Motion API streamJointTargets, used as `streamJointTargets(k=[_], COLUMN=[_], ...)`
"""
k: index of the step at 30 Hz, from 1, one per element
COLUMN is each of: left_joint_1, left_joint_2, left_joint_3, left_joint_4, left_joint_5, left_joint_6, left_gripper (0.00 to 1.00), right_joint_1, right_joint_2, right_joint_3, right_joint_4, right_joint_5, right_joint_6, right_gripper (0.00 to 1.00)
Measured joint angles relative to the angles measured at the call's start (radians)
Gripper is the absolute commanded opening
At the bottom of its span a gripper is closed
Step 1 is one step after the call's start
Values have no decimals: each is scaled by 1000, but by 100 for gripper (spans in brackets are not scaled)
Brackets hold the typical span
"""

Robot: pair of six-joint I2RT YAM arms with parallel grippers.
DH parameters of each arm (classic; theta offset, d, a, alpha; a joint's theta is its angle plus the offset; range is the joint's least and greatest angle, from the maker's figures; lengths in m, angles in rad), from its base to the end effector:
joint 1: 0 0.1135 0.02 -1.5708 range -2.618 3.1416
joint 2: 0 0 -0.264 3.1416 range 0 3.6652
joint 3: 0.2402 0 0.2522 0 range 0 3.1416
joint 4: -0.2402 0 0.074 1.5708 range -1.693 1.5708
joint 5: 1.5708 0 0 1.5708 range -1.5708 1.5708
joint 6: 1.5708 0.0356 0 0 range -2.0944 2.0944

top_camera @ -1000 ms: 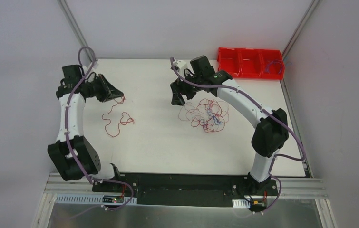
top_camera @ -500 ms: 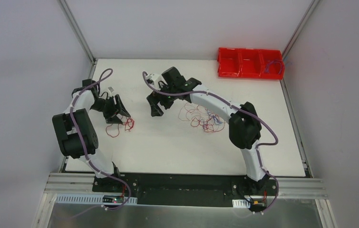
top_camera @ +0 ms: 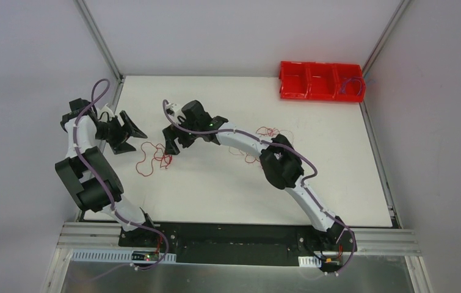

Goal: Untangle the cables

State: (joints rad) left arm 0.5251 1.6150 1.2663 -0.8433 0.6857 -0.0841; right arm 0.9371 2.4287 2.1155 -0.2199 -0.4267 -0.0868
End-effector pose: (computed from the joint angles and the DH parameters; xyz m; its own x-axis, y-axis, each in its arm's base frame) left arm 0.2881 0.1409 0.2556 -0.7855 -0.5302 -0.3191 -0.2522 0.7452 -0.6173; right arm 0.3214 0.4623 0.2137 -0.2179 -0.4298 -0.8762 -0.9672 0.2154 0.1349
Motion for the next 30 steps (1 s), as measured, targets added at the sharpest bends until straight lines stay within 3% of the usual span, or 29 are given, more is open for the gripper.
streamJointTargets(k=[14, 16, 23, 30], left_joint_1=[53, 54, 59, 59], left_joint_2=[-21, -21, -51, -102], left_joint_3=[119, 133, 135, 125], left_joint_4=[-35, -34, -36, -41], left_joint_5=[66, 76, 103, 176], left_joint_6=[-37, -53, -66, -80], left_gripper=[73, 73, 73, 72], right_joint_1=[9, 14, 40, 14], right_joint_2=[240, 248, 263, 93], right_joint_3=[183, 198, 201, 14], right_joint_4=[167, 167, 138, 61], right_joint_5=[52, 59, 99, 105], right_joint_6=[238, 250, 262, 146], right_gripper=[74, 65, 0, 0])
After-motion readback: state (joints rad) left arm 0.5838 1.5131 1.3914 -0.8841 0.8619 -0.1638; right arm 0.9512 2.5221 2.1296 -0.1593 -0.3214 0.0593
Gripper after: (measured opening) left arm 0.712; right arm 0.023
